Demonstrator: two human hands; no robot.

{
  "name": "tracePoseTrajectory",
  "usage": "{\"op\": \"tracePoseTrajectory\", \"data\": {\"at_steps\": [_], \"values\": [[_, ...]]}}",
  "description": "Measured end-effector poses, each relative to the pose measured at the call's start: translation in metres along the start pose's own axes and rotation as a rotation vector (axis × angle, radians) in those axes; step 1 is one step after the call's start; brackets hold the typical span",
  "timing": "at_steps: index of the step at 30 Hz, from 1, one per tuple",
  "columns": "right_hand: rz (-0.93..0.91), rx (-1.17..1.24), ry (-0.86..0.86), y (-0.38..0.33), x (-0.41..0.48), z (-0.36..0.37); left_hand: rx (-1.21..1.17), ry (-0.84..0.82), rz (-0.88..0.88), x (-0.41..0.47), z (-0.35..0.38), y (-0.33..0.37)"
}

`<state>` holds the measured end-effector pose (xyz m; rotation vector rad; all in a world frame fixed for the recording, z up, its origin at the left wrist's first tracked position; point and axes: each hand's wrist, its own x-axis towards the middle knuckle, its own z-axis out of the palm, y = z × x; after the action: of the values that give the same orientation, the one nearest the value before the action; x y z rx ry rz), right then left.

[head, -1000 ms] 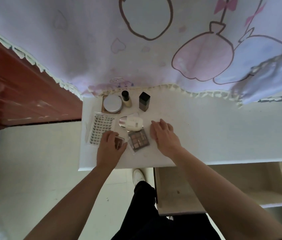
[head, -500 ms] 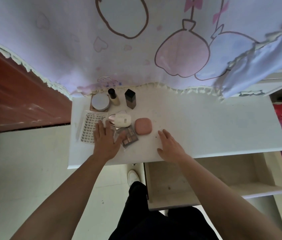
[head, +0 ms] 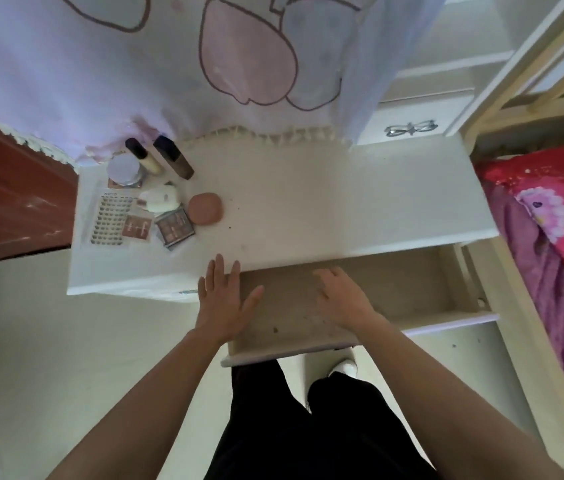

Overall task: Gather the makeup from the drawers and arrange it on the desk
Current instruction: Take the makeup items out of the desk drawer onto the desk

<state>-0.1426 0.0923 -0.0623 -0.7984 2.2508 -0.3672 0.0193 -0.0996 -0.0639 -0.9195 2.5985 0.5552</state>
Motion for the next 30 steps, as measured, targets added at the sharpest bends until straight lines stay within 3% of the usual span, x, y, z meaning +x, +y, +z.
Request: {"op": "tracePoseTrajectory", "data": {"at_steps": [3, 6, 13, 17, 20, 23, 27, 30], "values": [[0.108, -0.028, -0.053, 0.047, -0.012, 0.016, 0.093, 0.01, 0.122, -0.019, 0.033, 0.031], [0.19, -0.042, -0.126, 0.082, -0.013, 0.031, 0.168, -0.145, 0.142, -0.019, 0.065, 0.053], [0.256, -0.094, 0.028, 0.137, 0.043, 0.043, 0.203, -0.156, -0.132, 0.076, 0.115, 0.053], [0.362, -0.067, 0.098, 0.171, 0.077, 0.033, 0.111, -0.204, -0.286, 0.128, 0.13, 0.036], [0.431, -0.107, 0.081, 0.188, 0.096, 0.033, -0.009, -0.134, -0.247, 0.141, 0.153, 0.031], [0.434, -0.17, 0.103, 0.189, 0.104, 0.045, 0.083, -0.051, -0.204, 0.129, 0.166, 0.039], [0.379, -0.196, 0.085, 0.182, 0.087, 0.058, 0.087, -0.103, -0.108, 0.084, 0.177, 0.054], [0.327, -0.164, -0.037, 0.175, 0.059, 0.061, 0.05, -0.198, 0.009, 0.05, 0.183, 0.07]]}}
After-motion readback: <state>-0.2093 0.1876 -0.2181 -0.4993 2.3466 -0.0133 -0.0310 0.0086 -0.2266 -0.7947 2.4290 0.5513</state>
